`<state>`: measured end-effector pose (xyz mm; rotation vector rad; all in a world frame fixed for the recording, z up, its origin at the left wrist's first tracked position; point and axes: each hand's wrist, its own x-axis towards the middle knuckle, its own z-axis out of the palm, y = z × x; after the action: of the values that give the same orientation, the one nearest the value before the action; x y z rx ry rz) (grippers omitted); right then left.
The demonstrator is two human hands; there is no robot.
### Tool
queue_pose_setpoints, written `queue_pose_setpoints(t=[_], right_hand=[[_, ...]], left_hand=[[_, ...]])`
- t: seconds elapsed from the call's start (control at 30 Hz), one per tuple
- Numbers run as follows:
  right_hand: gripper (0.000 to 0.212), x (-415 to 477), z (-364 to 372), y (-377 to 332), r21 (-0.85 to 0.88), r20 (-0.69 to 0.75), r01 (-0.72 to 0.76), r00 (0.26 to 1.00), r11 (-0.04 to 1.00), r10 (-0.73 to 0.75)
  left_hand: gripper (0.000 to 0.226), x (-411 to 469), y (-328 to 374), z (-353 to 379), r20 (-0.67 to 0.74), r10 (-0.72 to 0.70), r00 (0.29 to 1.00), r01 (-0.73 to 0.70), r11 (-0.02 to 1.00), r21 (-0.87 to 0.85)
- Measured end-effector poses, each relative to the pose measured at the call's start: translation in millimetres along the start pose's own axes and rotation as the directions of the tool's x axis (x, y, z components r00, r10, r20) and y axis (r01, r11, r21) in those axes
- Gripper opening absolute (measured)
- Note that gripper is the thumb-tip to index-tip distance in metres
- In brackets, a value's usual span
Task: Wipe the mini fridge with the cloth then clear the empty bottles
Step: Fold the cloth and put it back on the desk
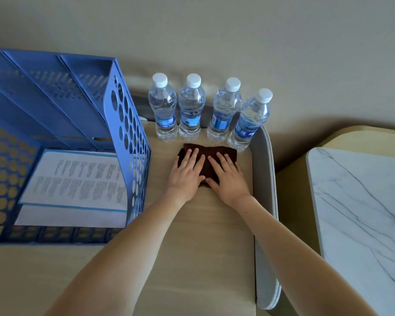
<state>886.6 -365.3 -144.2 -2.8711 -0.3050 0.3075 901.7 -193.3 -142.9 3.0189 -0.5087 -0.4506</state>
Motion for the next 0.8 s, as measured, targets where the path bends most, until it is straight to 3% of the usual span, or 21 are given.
queue_pose_setpoints(t=[0.2,0.33,0.43,0.57,0.67,0.8], right_hand=[[0.067,-2.7,-16.1,-7.4,0.057,0.033,-0.020,0.999,0.998,0.018],[0.053,-35.3,-42.4,-25.5,0.246,-0.175,-0.026,0.982,0.969,0.070],[0.037,-79.1,-55.7,-42.3,0.238,-0.370,0.045,0.928,0.970,0.047],[0.027,-152.0,-55.5,-70.9,0.196,-0.491,0.094,0.871,0.976,0.014],[0.029,-209.1,-33.9,-89.2,0.215,-0.458,0.059,0.888,0.975,0.048],[0.034,-275.2,12.1,-106.3,0.189,-0.297,-0.036,0.950,0.981,0.092]], left_hand=[[0.065,-6.6,2.1,-24.1,0.022,0.025,0.999,-0.024,1.000,-0.013],[0.051,-39.4,4.0,-50.2,-0.184,0.061,0.981,-0.074,0.995,-0.064],[0.039,-83.0,7.2,-65.1,-0.315,0.055,0.947,-0.098,0.988,-0.122],[0.034,-160.0,22.1,-62.1,-0.488,0.078,0.870,-0.167,0.976,-0.141],[0.027,-210.4,37.7,-40.5,-0.498,0.068,0.865,-0.165,0.975,-0.152],[0.030,-267.4,50.5,4.0,-0.371,0.086,0.924,-0.164,0.969,-0.183]])
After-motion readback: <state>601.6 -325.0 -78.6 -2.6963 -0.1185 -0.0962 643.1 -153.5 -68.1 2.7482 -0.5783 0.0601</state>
